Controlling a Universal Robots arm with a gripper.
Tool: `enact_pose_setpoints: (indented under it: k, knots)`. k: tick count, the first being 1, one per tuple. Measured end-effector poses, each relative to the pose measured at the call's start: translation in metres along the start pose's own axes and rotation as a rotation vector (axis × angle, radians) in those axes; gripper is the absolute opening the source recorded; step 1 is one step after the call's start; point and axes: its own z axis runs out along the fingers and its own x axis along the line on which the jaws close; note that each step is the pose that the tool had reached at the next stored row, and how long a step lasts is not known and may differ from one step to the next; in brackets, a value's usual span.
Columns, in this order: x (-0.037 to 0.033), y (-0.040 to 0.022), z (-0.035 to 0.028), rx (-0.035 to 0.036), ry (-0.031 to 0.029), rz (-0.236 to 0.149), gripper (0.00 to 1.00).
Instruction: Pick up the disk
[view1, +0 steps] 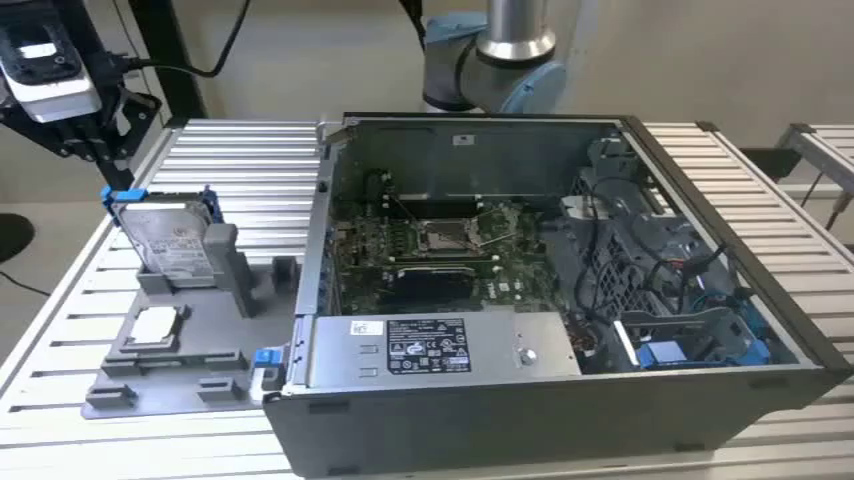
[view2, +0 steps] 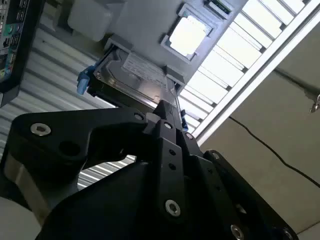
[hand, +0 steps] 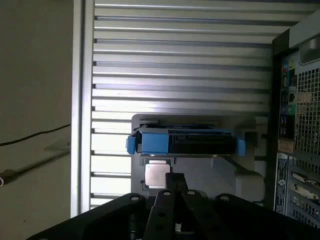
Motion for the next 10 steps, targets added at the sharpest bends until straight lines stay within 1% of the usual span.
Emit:
enact_pose_setpoints:
  k: [10]
  knots:
    - [0.0,0.0,0.0,0.0,0.0,0.0,0.0]
